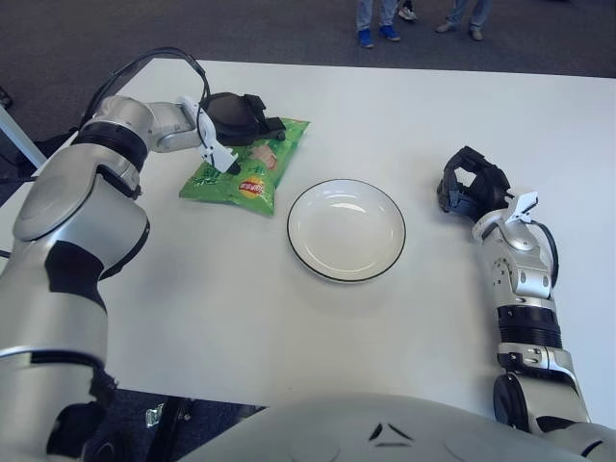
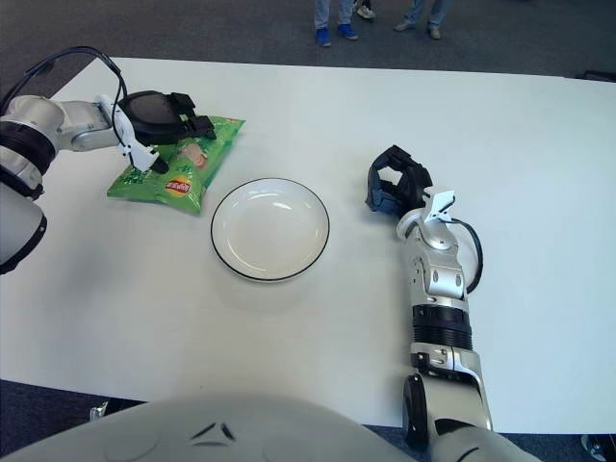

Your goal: Put the snack into the plate.

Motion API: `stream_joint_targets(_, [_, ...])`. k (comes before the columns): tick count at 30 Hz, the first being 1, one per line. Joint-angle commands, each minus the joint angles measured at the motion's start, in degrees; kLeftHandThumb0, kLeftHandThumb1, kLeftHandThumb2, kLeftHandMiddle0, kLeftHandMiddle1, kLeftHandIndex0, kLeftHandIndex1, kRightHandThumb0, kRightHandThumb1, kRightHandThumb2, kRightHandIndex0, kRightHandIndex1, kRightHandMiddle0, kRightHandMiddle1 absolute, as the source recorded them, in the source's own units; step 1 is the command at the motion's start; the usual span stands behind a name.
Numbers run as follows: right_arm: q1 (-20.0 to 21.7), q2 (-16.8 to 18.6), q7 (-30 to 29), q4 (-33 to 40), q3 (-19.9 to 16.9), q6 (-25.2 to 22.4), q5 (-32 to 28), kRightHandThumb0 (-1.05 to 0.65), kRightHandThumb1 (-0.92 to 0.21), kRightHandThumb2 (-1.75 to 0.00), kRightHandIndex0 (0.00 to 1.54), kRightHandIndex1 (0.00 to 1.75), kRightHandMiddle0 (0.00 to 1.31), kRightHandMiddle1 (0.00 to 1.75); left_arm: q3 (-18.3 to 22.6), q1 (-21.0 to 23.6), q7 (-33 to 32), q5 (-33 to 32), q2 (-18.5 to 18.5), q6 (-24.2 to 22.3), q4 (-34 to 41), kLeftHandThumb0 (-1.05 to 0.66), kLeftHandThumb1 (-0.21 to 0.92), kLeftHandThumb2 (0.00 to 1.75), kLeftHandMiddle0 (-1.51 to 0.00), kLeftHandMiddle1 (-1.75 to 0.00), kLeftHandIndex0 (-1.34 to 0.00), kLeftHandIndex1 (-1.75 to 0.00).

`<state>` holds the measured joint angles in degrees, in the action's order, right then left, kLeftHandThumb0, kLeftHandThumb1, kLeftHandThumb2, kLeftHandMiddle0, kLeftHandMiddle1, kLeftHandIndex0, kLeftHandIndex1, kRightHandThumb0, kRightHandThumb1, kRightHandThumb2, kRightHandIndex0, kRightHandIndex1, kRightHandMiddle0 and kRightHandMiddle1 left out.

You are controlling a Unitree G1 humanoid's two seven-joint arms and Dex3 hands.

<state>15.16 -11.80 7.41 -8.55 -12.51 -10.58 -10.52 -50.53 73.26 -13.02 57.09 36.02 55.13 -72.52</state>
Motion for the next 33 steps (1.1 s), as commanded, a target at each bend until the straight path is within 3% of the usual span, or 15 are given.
stream_joint_targets(1, [-2.4, 0.6, 0.3, -3.0, -0.1, -3.5, -1.0, -0.47, -0.38, -1.25, 1.32, 1.75, 0.57, 1.75, 8.1, -3.2, 15.1, -10.6, -1.1, -1.1, -1.7, -0.55, 0.47, 1.00, -0.35, -1.05, 0.00, -1.24])
stream_joint_targets(5, [-2.4, 0.6, 0.5, -2.8, -0.2, -3.9, -1.1, -0.47, -0.38, -1.25, 1.32, 1.75, 0.57, 1.75, 12.7, -4.9, 23.2, -16.9, -1.8, -3.7, -1.0, -0.58, 0.56, 0.94, -0.39, -1.10, 0.00, -1.31])
stream_joint_targets(13, [-2.2, 0.5, 1.0, -2.7, -0.4, -4.5, -1.5, -0.47, -0.38, -1.25, 1.32, 1.75, 0.57, 1.75, 20.1, -8.5, 34.2, -26.3, -3.2, -10.4, 2.1, -0.56, 0.57, 0.96, -0.45, -1.26, -0.07, -1.40])
stream_joint_targets(19, [-2.2, 0.4, 1.1, -2.8, -0.5, -4.9, -1.8, -0.46, -0.38, -1.25, 1.32, 1.75, 0.57, 1.75, 23.3, -10.8, 36.2, -28.9, -3.9, -14.7, 5.0, -0.56, 0.59, 0.98, -0.46, -1.37, -0.11, -1.44])
stream_joint_targets(26, [-2.2, 0.4, 0.8, -2.5, -0.5, -5.2, -1.7, -0.46, -0.38, -1.25, 1.31, 1.75, 0.57, 1.75, 25.8, -13.3, 39.0, -30.7, -4.7, -22.6, 8.5, -0.63, 0.74, 0.88, -0.46, -1.43, -0.04, -1.49])
stream_joint_targets(33, [-2.2, 0.3, 1.1, -2.4, -0.5, -5.3, -1.8, -0.47, -0.38, -1.25, 1.31, 1.75, 0.57, 1.75, 29.2, -16.9, 43.8, -33.8, -5.8, -37.5, 17.3, -0.67, 0.86, 0.75, -0.40, -1.29, 0.00, -1.40])
